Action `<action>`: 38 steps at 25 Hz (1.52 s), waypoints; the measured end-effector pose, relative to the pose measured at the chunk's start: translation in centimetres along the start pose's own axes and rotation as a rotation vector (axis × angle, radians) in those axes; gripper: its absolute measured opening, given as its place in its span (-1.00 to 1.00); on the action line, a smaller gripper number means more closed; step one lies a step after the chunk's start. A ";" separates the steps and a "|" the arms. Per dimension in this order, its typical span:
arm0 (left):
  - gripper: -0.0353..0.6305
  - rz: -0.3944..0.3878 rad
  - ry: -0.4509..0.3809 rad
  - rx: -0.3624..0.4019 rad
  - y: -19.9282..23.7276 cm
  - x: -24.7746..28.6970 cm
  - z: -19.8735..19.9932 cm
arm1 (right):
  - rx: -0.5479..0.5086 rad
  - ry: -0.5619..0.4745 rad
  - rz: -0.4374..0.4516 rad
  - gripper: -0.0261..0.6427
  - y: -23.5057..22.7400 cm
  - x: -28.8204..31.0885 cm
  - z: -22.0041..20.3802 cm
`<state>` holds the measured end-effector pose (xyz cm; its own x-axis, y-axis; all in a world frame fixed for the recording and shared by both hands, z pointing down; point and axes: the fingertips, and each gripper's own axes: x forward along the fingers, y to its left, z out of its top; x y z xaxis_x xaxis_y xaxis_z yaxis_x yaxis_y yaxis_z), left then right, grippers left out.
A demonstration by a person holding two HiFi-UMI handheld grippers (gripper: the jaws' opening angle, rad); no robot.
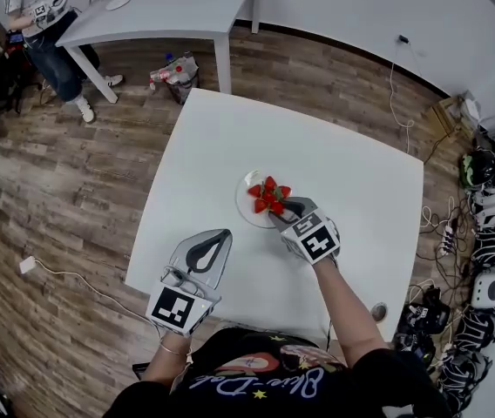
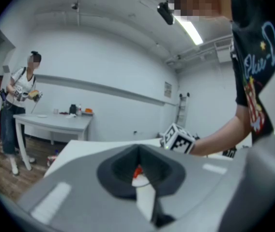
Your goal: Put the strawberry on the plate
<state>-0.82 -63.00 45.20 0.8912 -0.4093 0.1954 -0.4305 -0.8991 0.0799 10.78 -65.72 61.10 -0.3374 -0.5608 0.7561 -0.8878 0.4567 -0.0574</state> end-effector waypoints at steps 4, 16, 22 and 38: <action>-0.90 0.029 0.006 0.082 0.3 -0.3 0.5 | 0.005 -0.044 -0.005 -0.48 0.0 0.3 0.4; -0.90 0.067 -0.041 0.034 -1.4 -2.2 1.2 | 0.149 -0.415 -0.030 -0.49 1.7 -8.7 3.7; -0.90 0.092 -0.051 0.048 -6.8 -4.1 1.1 | 0.229 -0.542 0.061 -0.87 6.0 -15.7 1.0; -0.90 0.172 -0.101 -0.005 -25.2 -11.0 -0.1 | 0.151 -0.638 0.136 -0.87 13.8 -30.9 -10.0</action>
<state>0.24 -35.82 41.14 0.8140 -0.5707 0.1077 -0.5783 -0.8137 0.0588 12.11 -35.23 43.51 -0.5271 -0.8248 0.2045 -0.8428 0.4765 -0.2504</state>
